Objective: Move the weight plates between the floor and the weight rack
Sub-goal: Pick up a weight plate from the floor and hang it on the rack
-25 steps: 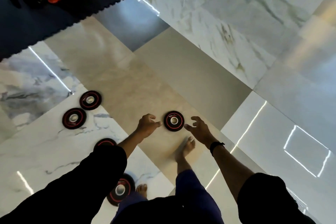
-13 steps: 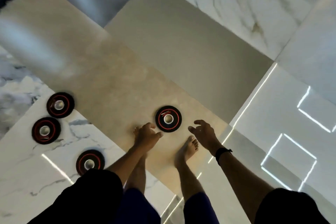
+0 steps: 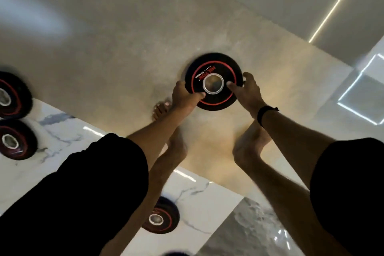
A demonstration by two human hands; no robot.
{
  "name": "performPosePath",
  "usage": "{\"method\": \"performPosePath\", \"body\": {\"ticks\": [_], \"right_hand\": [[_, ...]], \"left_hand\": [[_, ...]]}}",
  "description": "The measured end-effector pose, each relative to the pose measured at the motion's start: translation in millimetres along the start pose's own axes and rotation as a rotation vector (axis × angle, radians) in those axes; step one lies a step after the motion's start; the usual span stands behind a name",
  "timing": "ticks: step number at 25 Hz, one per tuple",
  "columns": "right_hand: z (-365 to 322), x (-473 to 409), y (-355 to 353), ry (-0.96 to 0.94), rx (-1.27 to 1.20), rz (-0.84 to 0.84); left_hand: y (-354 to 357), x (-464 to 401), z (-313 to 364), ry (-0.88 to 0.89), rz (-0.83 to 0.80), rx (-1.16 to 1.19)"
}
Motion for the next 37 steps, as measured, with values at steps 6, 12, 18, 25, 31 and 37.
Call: {"method": "performPosePath", "body": {"ticks": [6, 12, 18, 25, 31, 37], "right_hand": [[16, -34, 17, 0.008, -0.143, 0.151], [14, -64, 14, 0.146, -0.269, 0.159], [14, -50, -5, 0.195, -0.470, -0.023], [-12, 111, -47, 0.192, -0.454, -0.078], [-122, 326, -150, -0.094, -0.293, -0.231], [-235, 494, -252, -0.410, -0.229, -0.106]], "left_hand": [[26, -43, -6, -0.028, 0.076, 0.215], [24, -60, -4, -0.181, -0.037, 0.419], [13, -56, -2, -0.209, -0.202, 0.398], [-75, 78, 47, -0.044, -0.298, 0.124], [-199, 297, 125, 0.170, -0.332, 0.092], [-294, 464, 222, 0.453, -0.296, 0.088]]}}
Point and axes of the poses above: each hand's wrist, its own x-axis away from the middle knuckle, its own y-axis out of the palm, z = x × y, the point moved 2 cm from there along -x, towards the middle knuckle
